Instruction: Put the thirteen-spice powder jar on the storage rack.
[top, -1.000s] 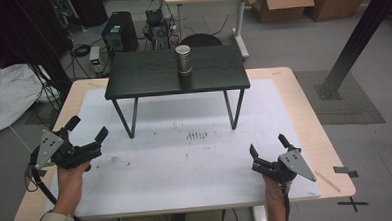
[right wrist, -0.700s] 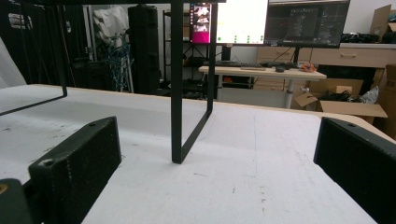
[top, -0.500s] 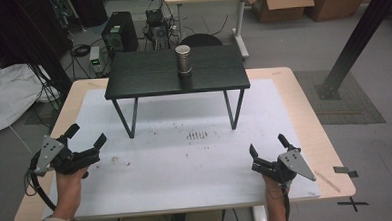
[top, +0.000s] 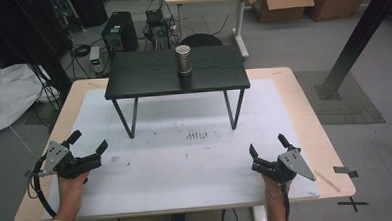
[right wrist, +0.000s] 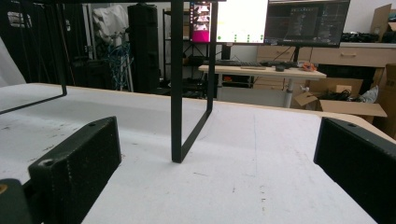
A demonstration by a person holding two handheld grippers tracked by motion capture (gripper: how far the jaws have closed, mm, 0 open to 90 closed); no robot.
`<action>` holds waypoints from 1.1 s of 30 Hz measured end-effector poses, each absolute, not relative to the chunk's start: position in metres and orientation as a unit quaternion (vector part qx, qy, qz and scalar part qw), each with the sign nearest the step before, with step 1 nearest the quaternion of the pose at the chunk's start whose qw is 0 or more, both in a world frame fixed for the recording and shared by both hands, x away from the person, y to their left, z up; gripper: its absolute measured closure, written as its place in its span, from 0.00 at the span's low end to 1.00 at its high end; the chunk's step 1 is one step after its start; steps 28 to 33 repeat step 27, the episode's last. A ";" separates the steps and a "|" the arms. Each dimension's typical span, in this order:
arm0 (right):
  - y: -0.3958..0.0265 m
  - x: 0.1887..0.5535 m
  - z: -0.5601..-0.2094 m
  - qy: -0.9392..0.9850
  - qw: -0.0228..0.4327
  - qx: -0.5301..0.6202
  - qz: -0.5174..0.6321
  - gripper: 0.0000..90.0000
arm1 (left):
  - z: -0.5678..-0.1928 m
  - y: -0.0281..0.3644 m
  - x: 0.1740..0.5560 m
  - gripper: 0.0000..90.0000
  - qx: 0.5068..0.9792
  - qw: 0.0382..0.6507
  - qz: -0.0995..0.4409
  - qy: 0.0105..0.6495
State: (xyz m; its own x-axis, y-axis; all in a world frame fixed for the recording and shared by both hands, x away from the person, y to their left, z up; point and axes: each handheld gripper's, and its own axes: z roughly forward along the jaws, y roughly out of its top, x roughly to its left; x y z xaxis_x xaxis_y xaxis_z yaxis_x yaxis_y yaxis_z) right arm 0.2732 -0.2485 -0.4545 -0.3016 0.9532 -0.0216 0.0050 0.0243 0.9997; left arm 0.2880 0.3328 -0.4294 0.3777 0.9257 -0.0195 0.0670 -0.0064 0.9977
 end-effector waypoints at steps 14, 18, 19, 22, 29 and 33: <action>-0.248 0.273 -0.454 0.581 0.423 0.414 0.559 0.01 | -0.449 0.332 0.282 0.00 0.605 0.563 0.386 0.410; -0.247 0.273 -0.454 0.581 0.423 0.414 0.559 0.01 | -0.452 0.330 0.280 0.00 0.603 0.562 0.393 0.408; -0.247 0.274 -0.454 0.582 0.423 0.414 0.558 0.01 | -0.452 0.330 0.280 0.00 0.602 0.562 0.394 0.408; -0.247 0.274 -0.454 0.582 0.424 0.414 0.557 0.01 | -0.453 0.331 0.279 0.01 0.596 0.566 0.394 0.411; -0.247 0.274 -0.454 0.582 0.424 0.414 0.557 0.01 | -0.454 0.331 0.276 0.00 0.589 0.572 0.403 0.404; -0.247 0.274 -0.454 0.582 0.424 0.414 0.557 0.01 | -0.454 0.331 0.276 0.00 0.589 0.572 0.403 0.404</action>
